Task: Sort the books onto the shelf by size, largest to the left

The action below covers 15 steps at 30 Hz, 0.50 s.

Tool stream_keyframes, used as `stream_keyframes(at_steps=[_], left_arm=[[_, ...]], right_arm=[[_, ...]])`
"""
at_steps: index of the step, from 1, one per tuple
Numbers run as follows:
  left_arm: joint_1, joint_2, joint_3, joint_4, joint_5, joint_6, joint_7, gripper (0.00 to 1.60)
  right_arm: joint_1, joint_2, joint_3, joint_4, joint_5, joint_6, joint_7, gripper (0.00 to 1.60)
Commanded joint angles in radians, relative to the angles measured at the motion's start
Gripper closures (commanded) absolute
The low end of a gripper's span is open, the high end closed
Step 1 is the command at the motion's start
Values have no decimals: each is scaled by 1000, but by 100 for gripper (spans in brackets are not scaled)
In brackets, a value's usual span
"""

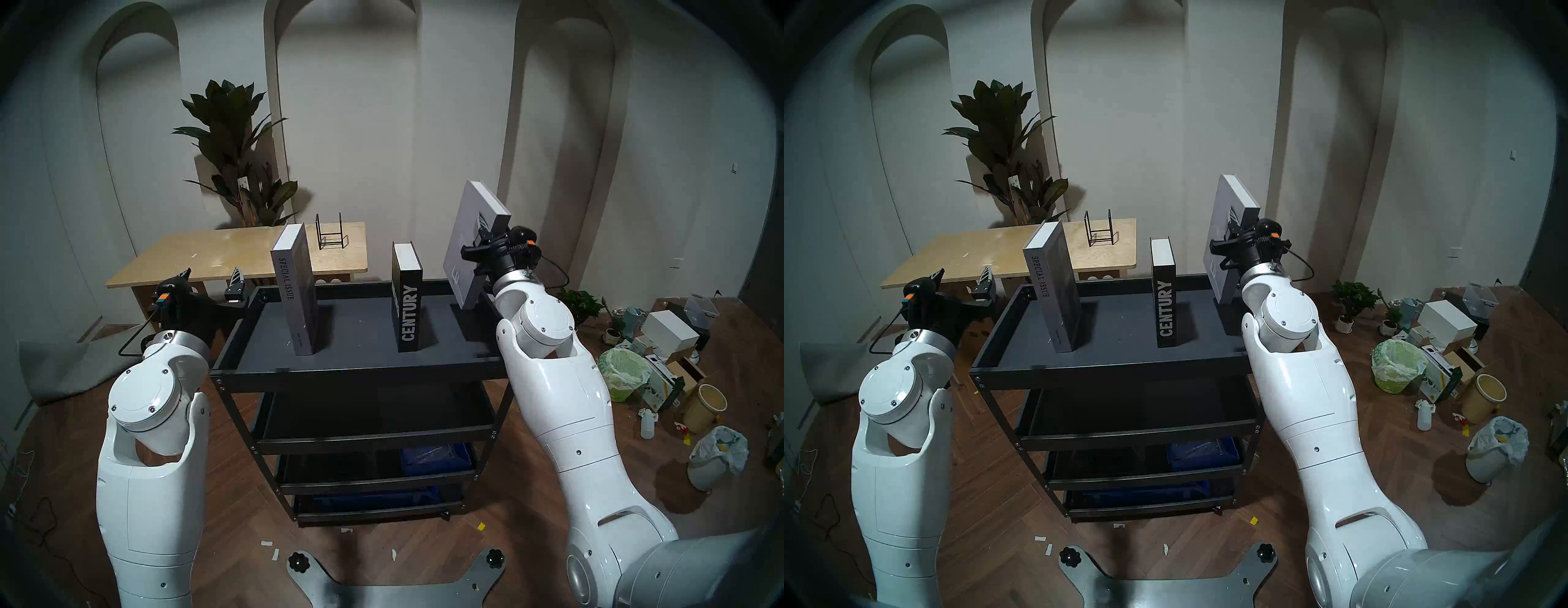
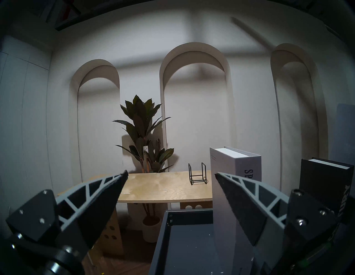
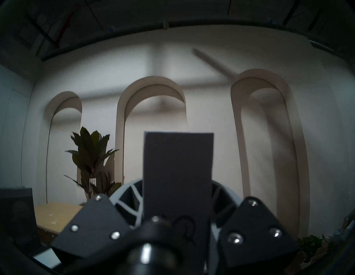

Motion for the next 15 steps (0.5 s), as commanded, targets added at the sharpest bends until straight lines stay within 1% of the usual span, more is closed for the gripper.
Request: stream_keyframes(at_steps=[1, 2, 3, 6, 8, 10, 15], left_arm=[[-10, 0, 1, -15, -2, -5, 1, 0], [-10, -1, 1, -14, -2, -4, 2, 0], [-10, -1, 1, -14, -2, -4, 2, 0], [-10, -2, 3, -24, -2, 0, 7, 0], [-10, -2, 4, -31, -1, 0, 10, 0], [-10, -1, 5, -33, 3, 2, 16, 0], [0, -1, -1, -32, 11, 10, 34, 0]], right_arm=[[107, -47, 2, -109, 21, 21, -21, 160], [118, -49, -1, -129, 22, 32, -26, 160], [118, -49, -1, -129, 22, 32, -26, 160], [153, -74, -23, -171, 14, 73, -50, 160], [168, -92, -44, -207, 14, 122, -73, 160], [188, -116, -68, -210, 13, 154, -94, 160], [235, -187, -126, -206, 23, 263, -168, 160]])
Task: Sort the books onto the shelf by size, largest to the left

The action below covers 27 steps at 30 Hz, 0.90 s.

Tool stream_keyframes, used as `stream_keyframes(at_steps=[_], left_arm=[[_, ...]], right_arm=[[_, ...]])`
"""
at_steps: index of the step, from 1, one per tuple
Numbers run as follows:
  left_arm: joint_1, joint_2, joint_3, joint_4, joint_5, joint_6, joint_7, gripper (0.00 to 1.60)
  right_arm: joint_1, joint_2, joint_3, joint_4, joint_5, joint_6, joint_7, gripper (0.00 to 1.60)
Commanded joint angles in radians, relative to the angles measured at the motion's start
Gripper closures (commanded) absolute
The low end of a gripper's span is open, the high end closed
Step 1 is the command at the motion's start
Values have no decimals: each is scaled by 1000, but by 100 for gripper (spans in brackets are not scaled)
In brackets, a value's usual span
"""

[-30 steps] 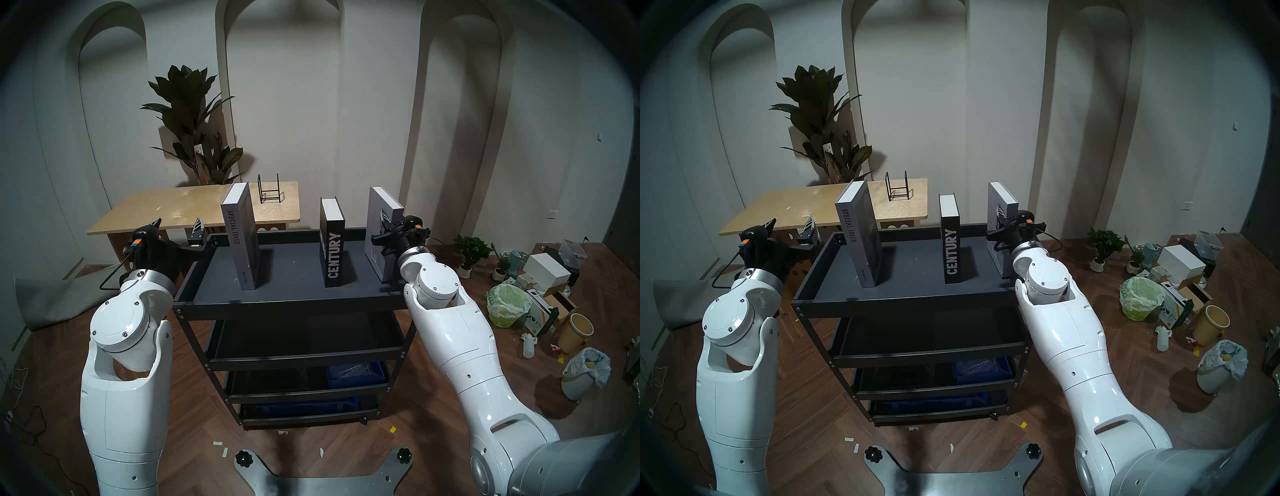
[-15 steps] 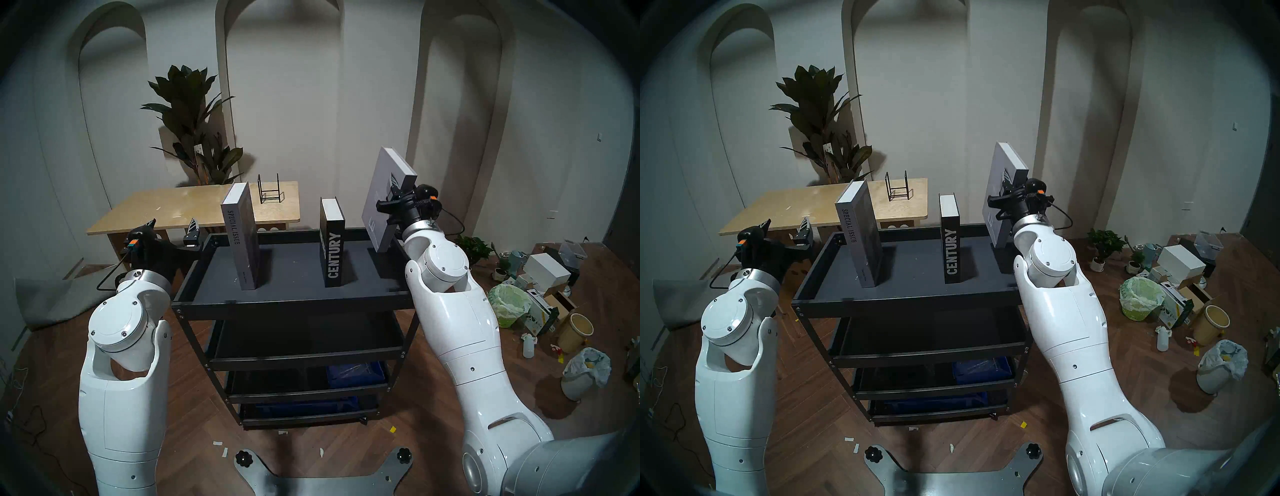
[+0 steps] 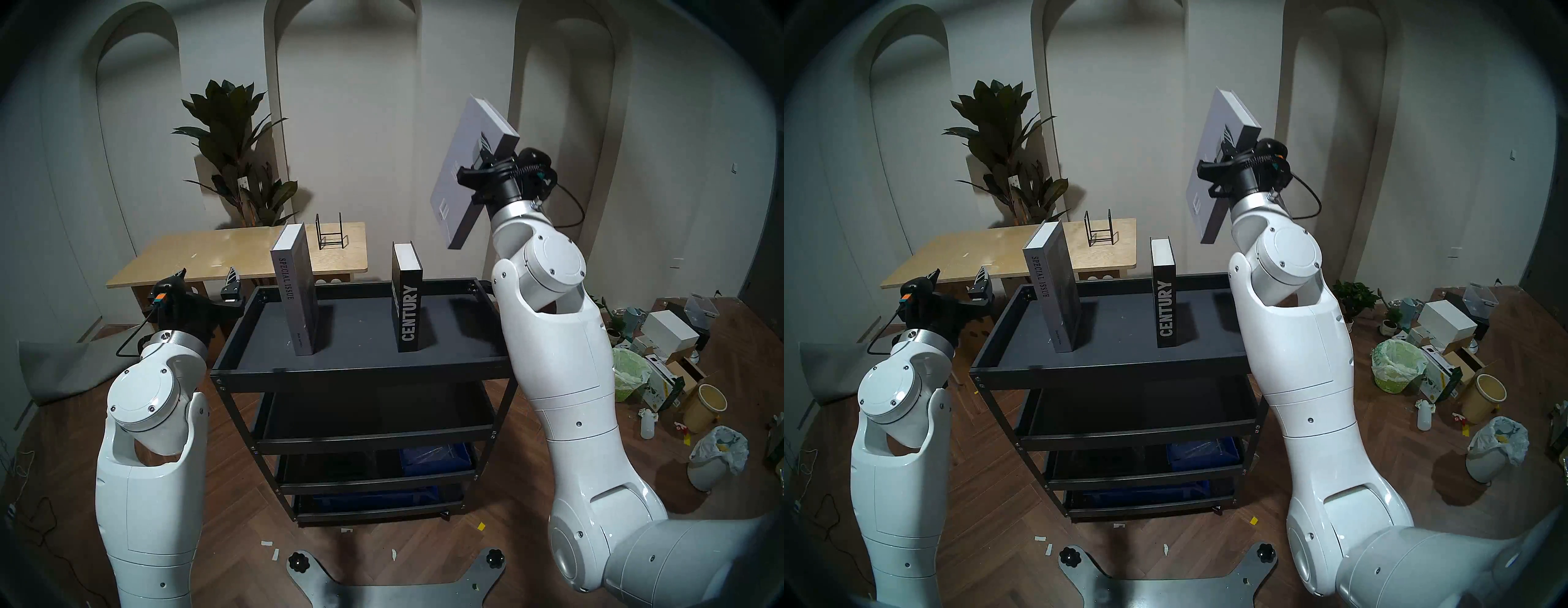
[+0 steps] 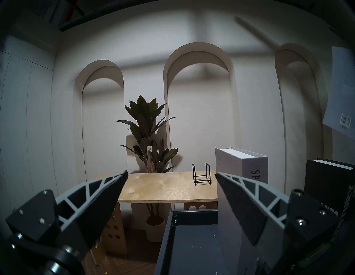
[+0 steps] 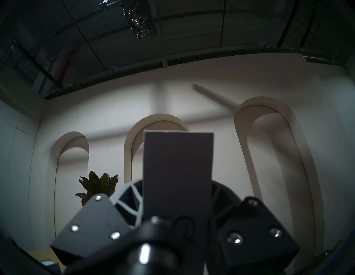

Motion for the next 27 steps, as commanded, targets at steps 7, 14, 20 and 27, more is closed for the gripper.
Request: stream_keyframes(at_steps=[7, 14, 20, 27], left_arm=[[16, 0, -22, -33, 21, 8, 35, 0], [35, -3, -47, -39, 15, 16, 45, 0], [55, -5, -72, -47, 1, 25, 45, 0], [71, 1, -82, -54, -13, 29, 43, 0]], right_arm=[[165, -179, -168, 22, -45, 170, -186, 160], [219, -243, -251, 123, -86, 192, -299, 160], [247, -304, -264, 238, -99, 182, -380, 160], [258, -319, -292, 337, -72, 141, -351, 160]])
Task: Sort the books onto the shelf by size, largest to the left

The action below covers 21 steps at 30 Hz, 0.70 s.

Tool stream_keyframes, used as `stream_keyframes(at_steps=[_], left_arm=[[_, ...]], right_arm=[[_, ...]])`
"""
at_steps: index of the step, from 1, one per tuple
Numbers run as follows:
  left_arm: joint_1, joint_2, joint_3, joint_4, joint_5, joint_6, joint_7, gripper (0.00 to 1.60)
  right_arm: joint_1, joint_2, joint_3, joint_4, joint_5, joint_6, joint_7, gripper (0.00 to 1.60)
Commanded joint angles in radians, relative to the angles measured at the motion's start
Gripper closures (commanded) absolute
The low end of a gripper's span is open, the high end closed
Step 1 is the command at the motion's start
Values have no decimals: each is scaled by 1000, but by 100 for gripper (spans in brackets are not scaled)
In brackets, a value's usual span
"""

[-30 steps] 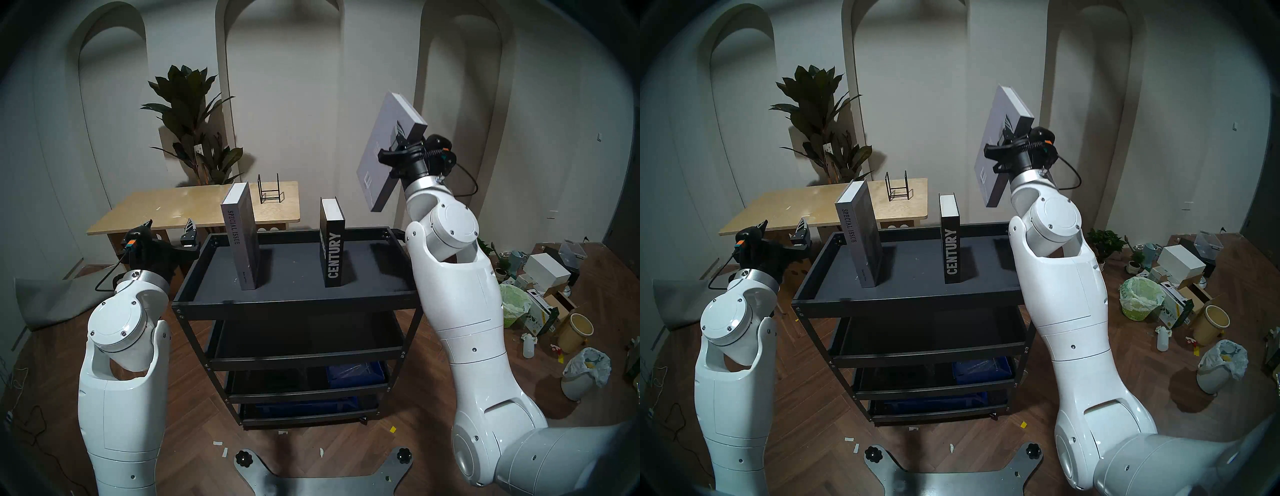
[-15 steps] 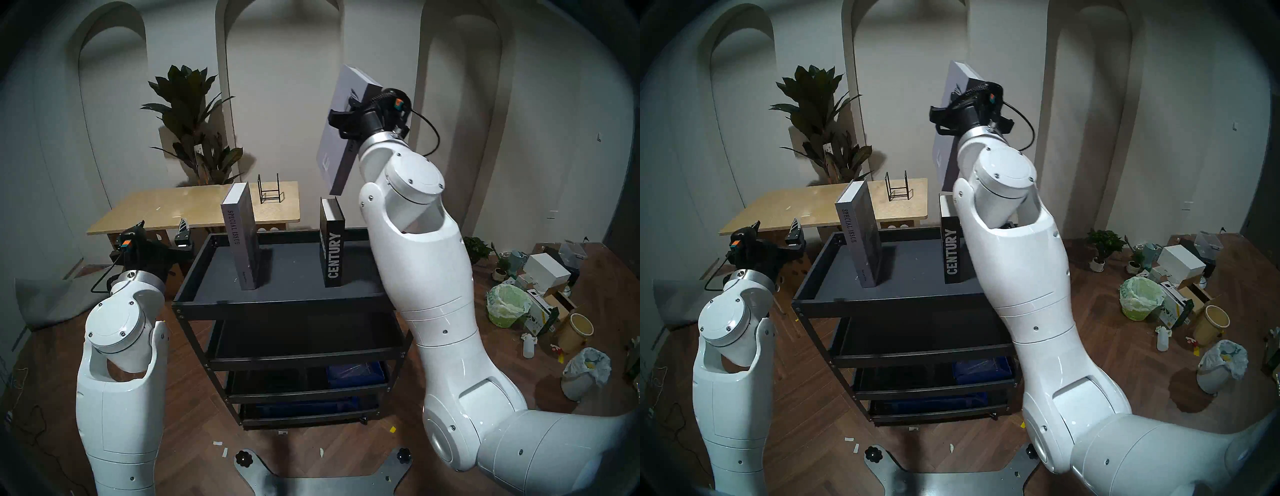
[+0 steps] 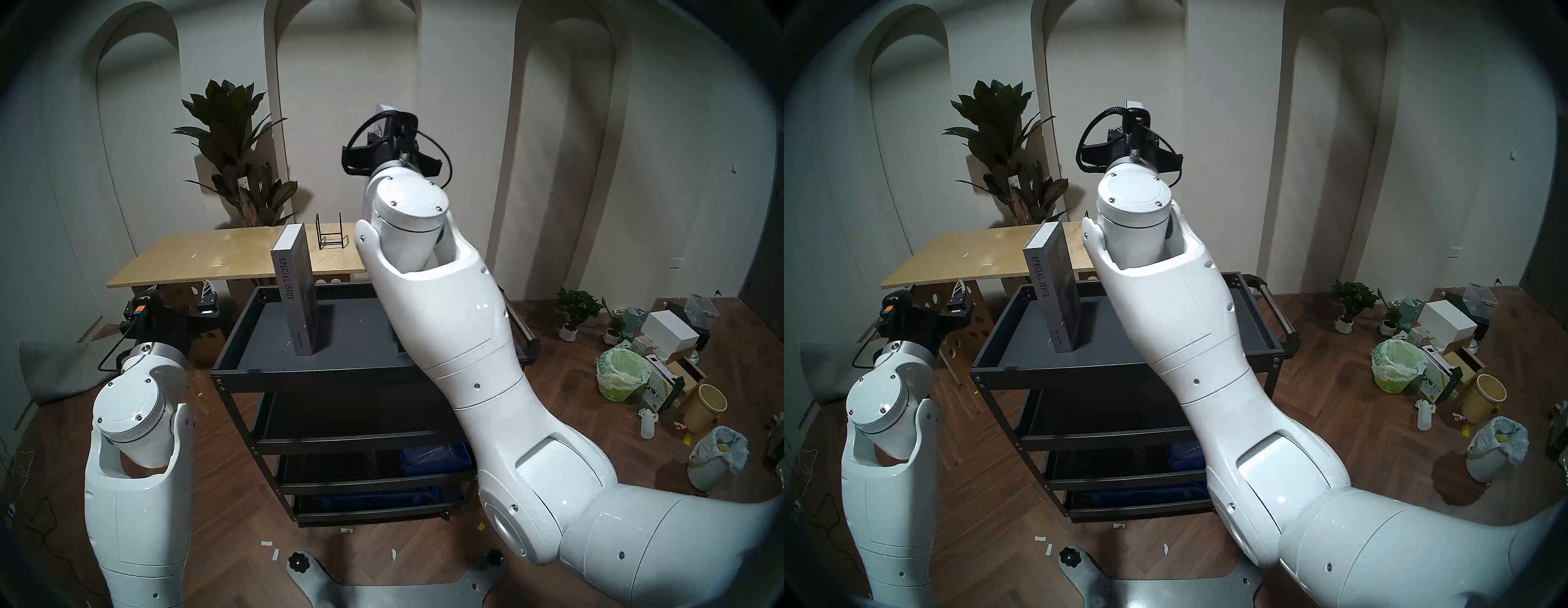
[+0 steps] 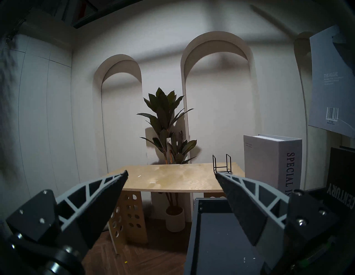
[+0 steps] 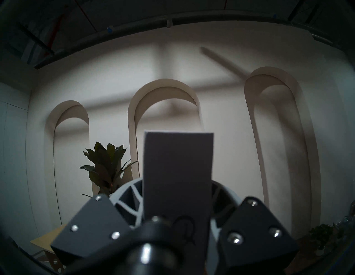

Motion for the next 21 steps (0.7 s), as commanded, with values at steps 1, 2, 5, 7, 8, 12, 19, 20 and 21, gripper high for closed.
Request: stream_keyframes(at_steps=[1, 2, 5, 7, 8, 12, 19, 20, 21], left_arm=[[6, 4, -11, -30, -8, -3, -9, 0], [8, 5, -12, -31, -10, -3, -9, 0], [13, 4, -18, -36, -20, -3, -10, 0], [14, 5, -19, -37, -22, -3, -10, 0], [18, 5, -24, -37, -25, -3, -12, 0], [20, 5, -32, -34, -29, -2, -10, 0], [18, 7, -39, -21, -34, -26, -12, 0], [17, 7, -39, -19, -35, -28, -13, 0], [17, 8, -38, -17, -34, -30, -13, 0]], right_arm=[[51, -59, -22, 59, 14, -46, 19, 160], [52, -62, -26, 74, 16, -38, 20, 160], [46, -69, -36, 127, 19, -68, 17, 160], [45, -70, -37, 139, 22, -79, 19, 160], [42, -69, -45, 161, 17, -92, 13, 160], [39, -70, -57, 191, 8, -100, 1, 160], [34, -72, -90, 295, -3, -158, 7, 160], [31, -71, -93, 312, 6, -180, 26, 160], [30, -71, -97, 329, 7, -200, 33, 160]])
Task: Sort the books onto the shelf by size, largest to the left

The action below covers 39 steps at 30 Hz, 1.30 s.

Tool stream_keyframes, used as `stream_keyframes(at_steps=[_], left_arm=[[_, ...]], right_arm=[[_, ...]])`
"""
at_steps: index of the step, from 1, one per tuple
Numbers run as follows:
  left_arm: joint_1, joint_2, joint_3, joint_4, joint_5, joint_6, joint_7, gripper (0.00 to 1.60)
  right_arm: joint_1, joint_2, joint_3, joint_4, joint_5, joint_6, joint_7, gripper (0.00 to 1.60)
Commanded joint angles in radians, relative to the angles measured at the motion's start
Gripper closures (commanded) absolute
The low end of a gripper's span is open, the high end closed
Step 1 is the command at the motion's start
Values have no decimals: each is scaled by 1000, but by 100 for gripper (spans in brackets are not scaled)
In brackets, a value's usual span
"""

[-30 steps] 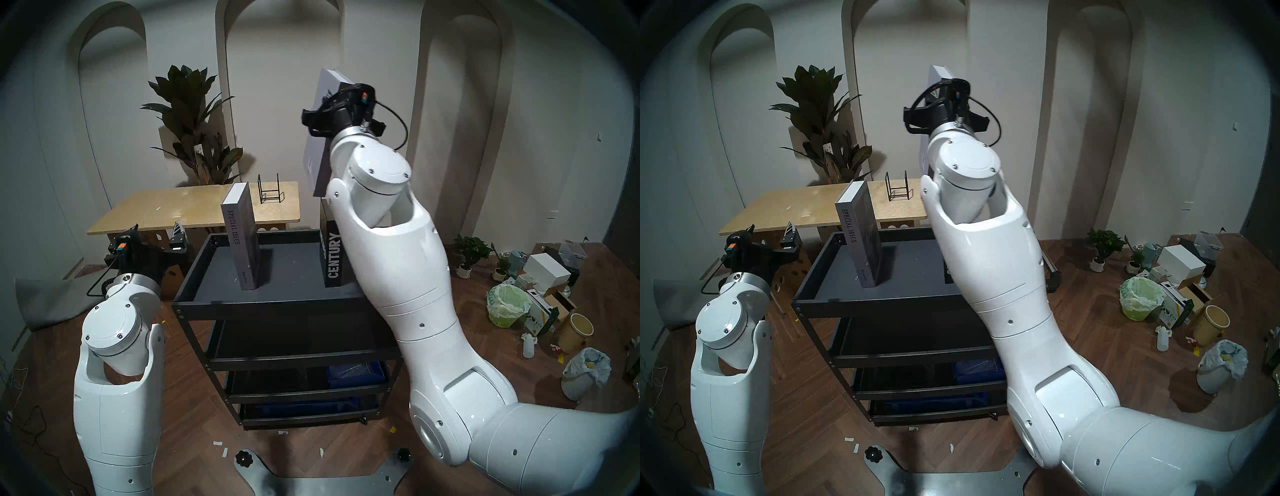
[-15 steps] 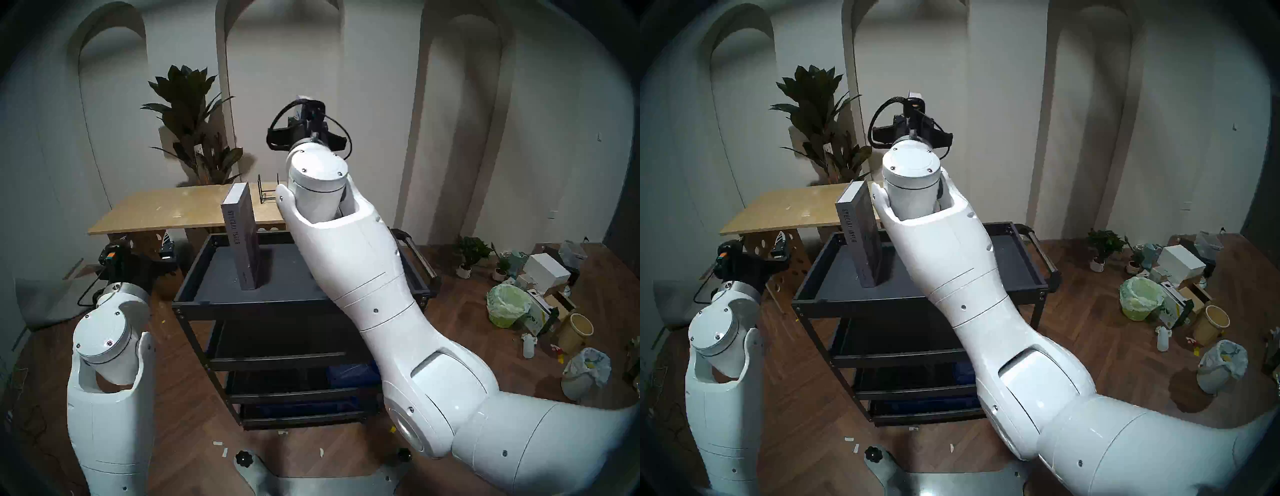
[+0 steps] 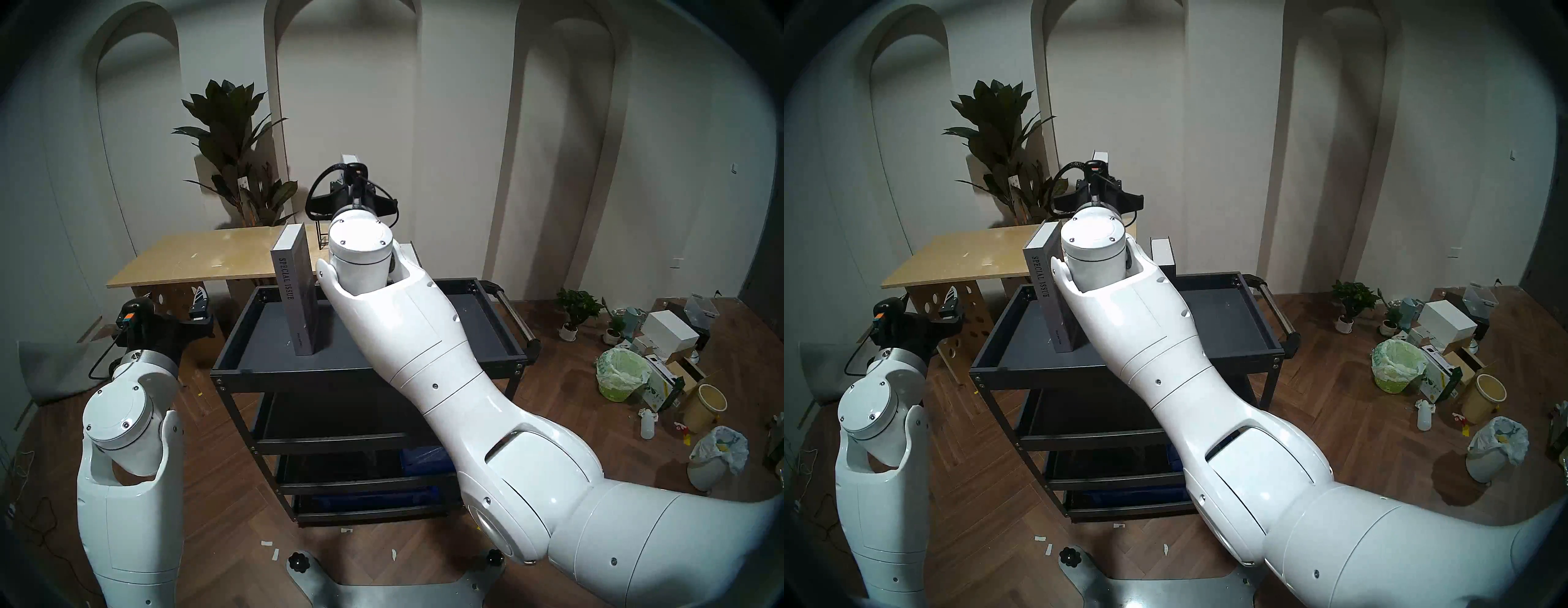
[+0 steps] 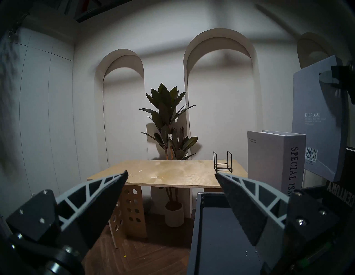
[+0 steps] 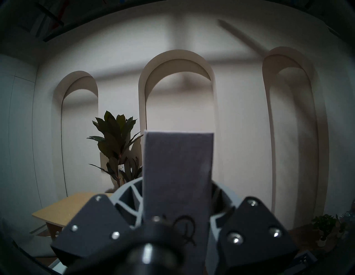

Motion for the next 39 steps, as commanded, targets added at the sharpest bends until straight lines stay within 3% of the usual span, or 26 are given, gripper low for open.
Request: stream_keyframes(at_steps=[1, 18, 39], left_arm=[[-13, 6, 1, -2, 8, -27, 2, 0], [-32, 10, -11, 36, 9, -32, 6, 0], [-36, 7, -9, 41, -8, -17, -5, 0]], right_arm=[[6, -27, -14, 76, 22, -103, 51, 160], [14, -49, -58, 285, 8, -237, 44, 160], [-18, -35, -94, 334, -7, -267, 9, 160]])
